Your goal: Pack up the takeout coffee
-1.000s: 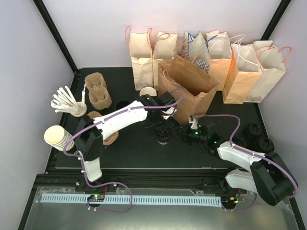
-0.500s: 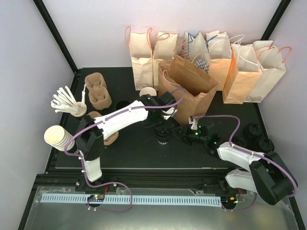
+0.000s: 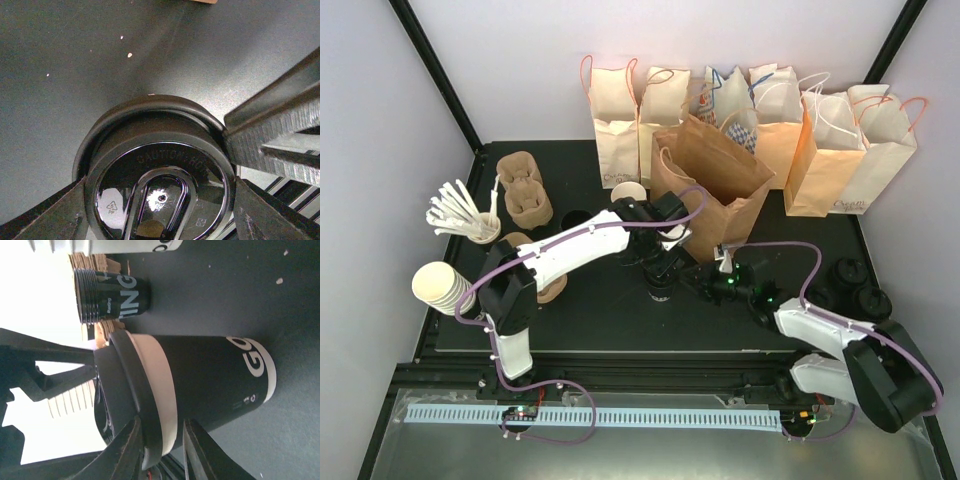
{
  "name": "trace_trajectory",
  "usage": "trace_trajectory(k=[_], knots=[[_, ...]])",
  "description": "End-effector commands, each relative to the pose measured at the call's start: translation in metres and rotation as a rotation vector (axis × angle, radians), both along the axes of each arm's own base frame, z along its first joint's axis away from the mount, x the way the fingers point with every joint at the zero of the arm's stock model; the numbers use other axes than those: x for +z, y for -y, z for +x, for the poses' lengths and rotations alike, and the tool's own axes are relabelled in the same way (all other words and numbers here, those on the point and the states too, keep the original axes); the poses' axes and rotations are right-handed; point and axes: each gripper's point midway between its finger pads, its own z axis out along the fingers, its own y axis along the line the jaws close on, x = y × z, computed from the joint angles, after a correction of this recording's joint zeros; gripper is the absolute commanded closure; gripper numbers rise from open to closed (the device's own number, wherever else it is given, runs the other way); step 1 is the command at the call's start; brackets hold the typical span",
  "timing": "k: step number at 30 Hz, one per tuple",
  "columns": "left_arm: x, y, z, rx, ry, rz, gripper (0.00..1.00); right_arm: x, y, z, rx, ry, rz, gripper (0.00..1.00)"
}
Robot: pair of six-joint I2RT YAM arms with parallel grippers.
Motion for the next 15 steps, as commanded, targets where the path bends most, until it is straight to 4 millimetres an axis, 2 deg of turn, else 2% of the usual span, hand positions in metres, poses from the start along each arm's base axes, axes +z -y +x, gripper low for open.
trace_trajectory(k=[1,6,15], knots=[[-0.053,-0.004,-0.029,-0.063,-0.158,0.082,0.34,-0.048,0.019,-0.042,0.029,-0.192,-0.181,0.75],[-0.044,-0.001,-0.035,-0.144,-0.156,0.045,0.34,-0.025,0.008,-0.048,0.097,-0.118,-0.212,0.74],[-0.041,-0.008,-0.045,-0.258,-0.068,0.082,0.33,0.016,0.023,-0.037,-0.001,0.058,-0.172,0.73]])
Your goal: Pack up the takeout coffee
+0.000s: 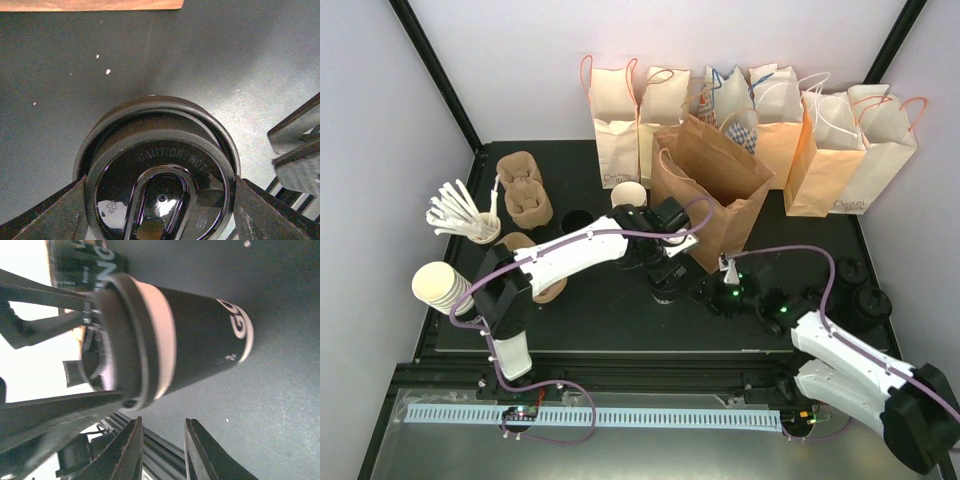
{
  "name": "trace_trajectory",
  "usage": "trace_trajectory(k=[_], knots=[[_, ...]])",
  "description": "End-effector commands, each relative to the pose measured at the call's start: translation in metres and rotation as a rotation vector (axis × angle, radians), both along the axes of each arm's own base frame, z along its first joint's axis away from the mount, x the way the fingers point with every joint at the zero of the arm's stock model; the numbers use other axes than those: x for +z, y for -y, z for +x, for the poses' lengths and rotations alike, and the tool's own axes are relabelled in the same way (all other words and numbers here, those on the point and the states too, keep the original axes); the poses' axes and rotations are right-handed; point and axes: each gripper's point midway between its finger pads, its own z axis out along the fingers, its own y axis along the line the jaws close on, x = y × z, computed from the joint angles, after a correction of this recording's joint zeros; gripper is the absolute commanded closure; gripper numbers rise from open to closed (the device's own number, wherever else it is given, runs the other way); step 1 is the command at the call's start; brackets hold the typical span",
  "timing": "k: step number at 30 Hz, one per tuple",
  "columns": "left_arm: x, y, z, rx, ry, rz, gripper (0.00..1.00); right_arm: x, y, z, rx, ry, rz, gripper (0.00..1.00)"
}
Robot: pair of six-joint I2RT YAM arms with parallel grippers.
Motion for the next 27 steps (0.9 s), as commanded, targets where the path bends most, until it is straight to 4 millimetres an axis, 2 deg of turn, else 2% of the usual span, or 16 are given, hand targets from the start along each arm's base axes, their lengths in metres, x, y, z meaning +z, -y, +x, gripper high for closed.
trace_trajectory(k=[1,6,8,11,16,20,27], knots=[[-0.040,-0.014,-0.038,-0.098,-0.112,0.108,0.33,0.014,0.013,0.005,-0.063,0.085,0.006,0.73],[-0.030,-0.010,-0.048,-0.129,-0.125,0.057,0.33,0.029,0.020,0.013,-0.124,0.190,0.087,0.69],[-0.030,-0.011,-0.050,-0.125,-0.131,0.059,0.33,0.029,0.023,0.016,-0.151,0.222,0.107,0.66],[-0.034,-0.012,-0.053,-0.126,-0.140,0.070,0.34,0.020,0.025,0.022,-0.186,0.245,0.126,0.66],[-0.037,-0.015,-0.051,-0.110,-0.117,0.099,0.34,0.022,0.013,0.033,-0.161,0.294,0.167,0.58],[-0.037,-0.017,-0.049,-0.101,-0.108,0.108,0.34,0.032,0.014,0.042,-0.201,0.341,0.215,0.57],[-0.036,-0.015,-0.051,-0.101,-0.113,0.103,0.34,0.044,0.021,0.052,-0.244,0.393,0.188,0.57]])
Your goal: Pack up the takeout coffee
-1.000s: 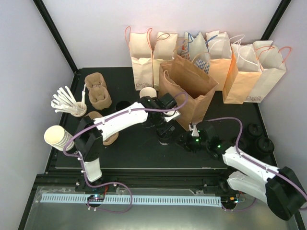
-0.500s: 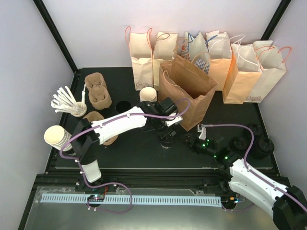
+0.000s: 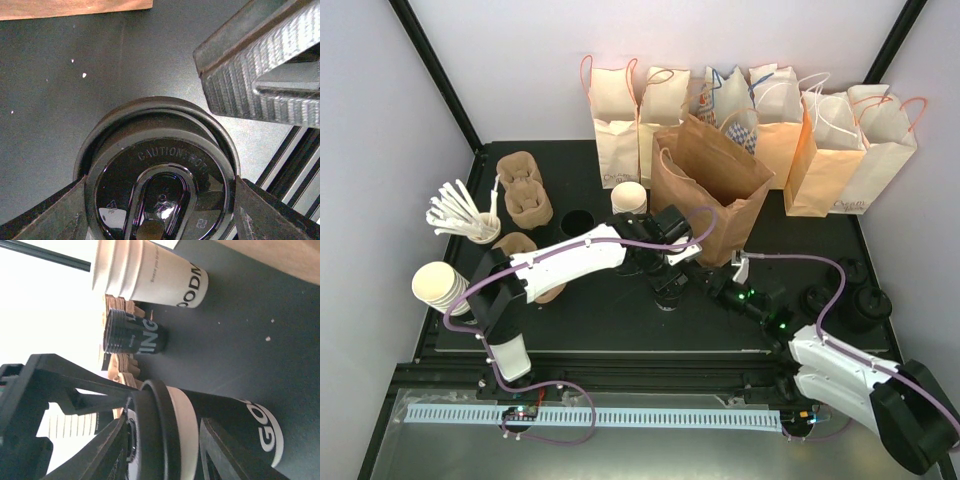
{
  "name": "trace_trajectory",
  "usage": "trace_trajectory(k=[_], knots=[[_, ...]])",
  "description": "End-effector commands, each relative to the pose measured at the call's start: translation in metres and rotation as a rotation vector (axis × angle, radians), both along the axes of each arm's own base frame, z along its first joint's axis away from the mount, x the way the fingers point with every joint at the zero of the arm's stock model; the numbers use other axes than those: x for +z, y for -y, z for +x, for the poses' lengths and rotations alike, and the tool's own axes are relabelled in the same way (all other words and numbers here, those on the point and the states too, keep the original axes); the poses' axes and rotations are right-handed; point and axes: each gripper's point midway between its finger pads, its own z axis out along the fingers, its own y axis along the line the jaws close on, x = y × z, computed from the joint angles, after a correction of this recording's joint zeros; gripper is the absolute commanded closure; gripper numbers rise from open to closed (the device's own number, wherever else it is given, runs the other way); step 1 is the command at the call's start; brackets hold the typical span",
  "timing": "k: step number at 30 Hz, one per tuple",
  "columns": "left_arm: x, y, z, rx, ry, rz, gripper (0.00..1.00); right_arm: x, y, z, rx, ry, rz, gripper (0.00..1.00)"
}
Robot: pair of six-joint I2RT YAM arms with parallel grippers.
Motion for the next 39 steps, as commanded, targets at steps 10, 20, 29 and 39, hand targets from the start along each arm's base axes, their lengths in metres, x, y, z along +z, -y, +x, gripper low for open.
trace_trajectory(k=[10,20,29,39], knots=[[-0.037,-0.020,-0.033,-0.013,-0.134,0.134,0.34,0.004,-0.018,0.019,0.051,0.046,0.003,0.58],[-0.040,-0.019,-0.033,-0.007,-0.138,0.137,0.34,-0.042,-0.026,0.007,0.130,-0.091,-0.024,0.61],[-0.044,-0.017,-0.032,0.012,-0.147,0.138,0.34,-0.106,-0.010,-0.036,0.168,-0.268,-0.063,0.63],[-0.049,-0.017,-0.034,0.016,-0.165,0.145,0.35,-0.142,-0.004,-0.062,0.192,-0.426,-0.062,0.76]])
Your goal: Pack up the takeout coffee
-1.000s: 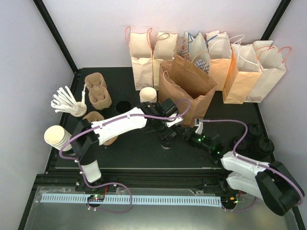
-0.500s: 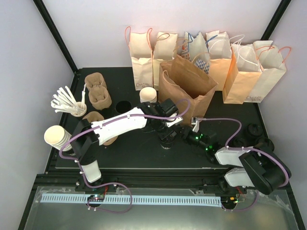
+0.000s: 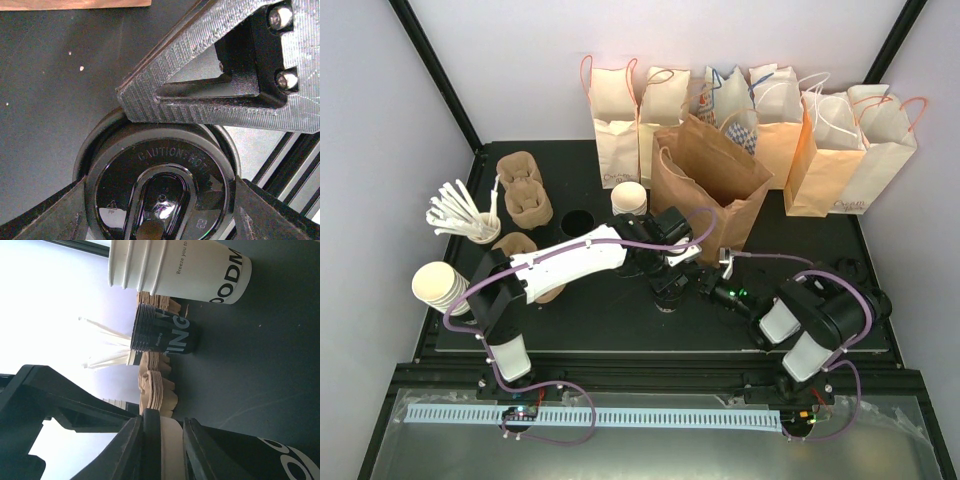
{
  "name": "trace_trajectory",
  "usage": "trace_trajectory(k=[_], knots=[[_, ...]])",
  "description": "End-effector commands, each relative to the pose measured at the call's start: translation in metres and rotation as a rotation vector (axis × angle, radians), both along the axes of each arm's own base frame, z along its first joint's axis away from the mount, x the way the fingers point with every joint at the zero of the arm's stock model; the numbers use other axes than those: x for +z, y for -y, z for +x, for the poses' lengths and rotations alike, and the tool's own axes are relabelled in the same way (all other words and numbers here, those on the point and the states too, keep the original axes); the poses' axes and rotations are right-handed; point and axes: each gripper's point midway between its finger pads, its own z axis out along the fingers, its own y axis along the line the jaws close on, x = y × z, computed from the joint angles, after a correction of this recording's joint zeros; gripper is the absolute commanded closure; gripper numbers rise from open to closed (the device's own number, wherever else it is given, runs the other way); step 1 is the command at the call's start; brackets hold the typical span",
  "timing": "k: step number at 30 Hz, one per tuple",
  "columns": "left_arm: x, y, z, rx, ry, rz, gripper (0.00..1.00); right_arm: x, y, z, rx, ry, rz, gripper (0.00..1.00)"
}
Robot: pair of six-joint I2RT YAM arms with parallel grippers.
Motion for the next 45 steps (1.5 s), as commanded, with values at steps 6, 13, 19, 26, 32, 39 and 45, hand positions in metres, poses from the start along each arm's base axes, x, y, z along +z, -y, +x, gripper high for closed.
trace_trajectory(k=[6,13,19,26,32,39,45], knots=[[-0.052,-0.018,-0.033,-0.014,-0.169,0.149,0.34,-0.139,0.030,-0.086,0.141,-0.532,-0.369,0.78],[-0.059,-0.021,-0.037,-0.012,-0.192,0.160,0.34,-0.163,0.036,-0.100,0.144,-0.644,-0.387,0.80],[-0.065,-0.025,-0.038,-0.001,-0.195,0.178,0.35,-0.151,0.035,-0.106,0.125,-0.624,-0.276,0.81],[-0.060,-0.026,-0.033,0.029,-0.167,0.175,0.35,-0.128,0.029,-0.091,0.121,-0.520,-0.259,0.79],[-0.057,-0.033,-0.027,0.095,-0.145,0.193,0.37,-0.083,0.025,-0.053,0.083,-0.325,-0.356,0.74],[-0.051,-0.036,-0.021,0.179,-0.132,0.191,0.37,-0.019,0.042,-0.024,-0.002,-0.170,-0.481,0.68],[-0.043,-0.045,-0.010,0.332,-0.105,0.238,0.37,0.000,0.052,-0.032,-0.009,-0.123,-0.520,0.67]])
